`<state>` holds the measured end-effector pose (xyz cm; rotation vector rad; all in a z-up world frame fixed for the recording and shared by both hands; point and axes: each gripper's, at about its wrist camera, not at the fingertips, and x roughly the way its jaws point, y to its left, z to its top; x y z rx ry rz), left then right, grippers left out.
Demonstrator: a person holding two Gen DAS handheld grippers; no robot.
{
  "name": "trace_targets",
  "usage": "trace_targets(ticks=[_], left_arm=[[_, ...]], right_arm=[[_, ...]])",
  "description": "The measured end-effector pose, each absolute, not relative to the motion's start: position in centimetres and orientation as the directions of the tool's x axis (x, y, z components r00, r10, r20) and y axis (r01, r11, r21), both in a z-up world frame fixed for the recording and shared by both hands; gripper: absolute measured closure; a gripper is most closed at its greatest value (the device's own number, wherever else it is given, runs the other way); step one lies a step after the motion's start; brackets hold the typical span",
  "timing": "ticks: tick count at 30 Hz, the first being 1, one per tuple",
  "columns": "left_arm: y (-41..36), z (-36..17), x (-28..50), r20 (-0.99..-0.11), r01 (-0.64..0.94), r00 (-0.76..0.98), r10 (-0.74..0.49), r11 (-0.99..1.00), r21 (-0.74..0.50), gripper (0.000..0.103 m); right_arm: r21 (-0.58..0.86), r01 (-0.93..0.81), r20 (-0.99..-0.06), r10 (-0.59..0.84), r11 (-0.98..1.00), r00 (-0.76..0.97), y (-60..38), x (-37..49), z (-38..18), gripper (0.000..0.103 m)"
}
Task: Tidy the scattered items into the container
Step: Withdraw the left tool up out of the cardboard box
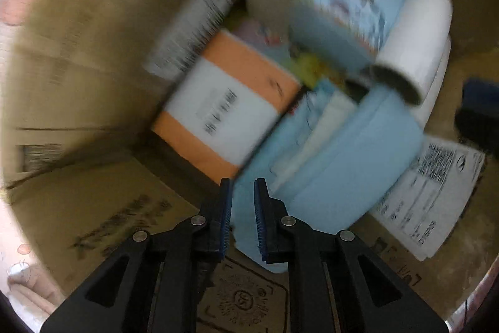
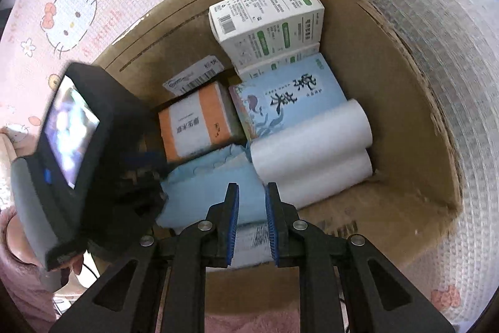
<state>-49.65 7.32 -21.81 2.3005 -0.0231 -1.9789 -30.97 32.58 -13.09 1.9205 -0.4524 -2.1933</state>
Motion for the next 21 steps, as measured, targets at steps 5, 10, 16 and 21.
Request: trace_targets(ticks=[5, 10, 16, 21], left_arm=[[7.5, -22.3, -49.3, -0.980, 0.044, 0.192, -0.049, -0.997, 0.058, 0.089], [6.6, -22.4, -48.5, -0.975, 0.121, 0.215, 0.057, -0.992, -0.032, 0.090], [6.4, -20.5, -47.4, -0.989, 0.145, 0.141, 0.034, -0.989, -0.013, 0.087], [6.6, -15.7, -45.2, -0.999, 0.149, -0.050, 0.003, -0.989, -0.010, 0.064]], right_arm=[[0.315, -0.024, -0.947, -0.313, -0.949, -0.078, 31.8, -32.4, -14.4, 0.089], [0.316, -0.018, -0.948, -0.315, -0.949, -0.043, 31.1, -32.3, -15.2, 0.089], [0.259, -0.011, -0.965, -0.259, -0.966, -0.047, 30.6, -31.9, -13.9, 0.089], [0.226, 0.003, -0.971, -0.226, -0.974, -0.078, 30.1, -30.9, -10.5, 0.087]])
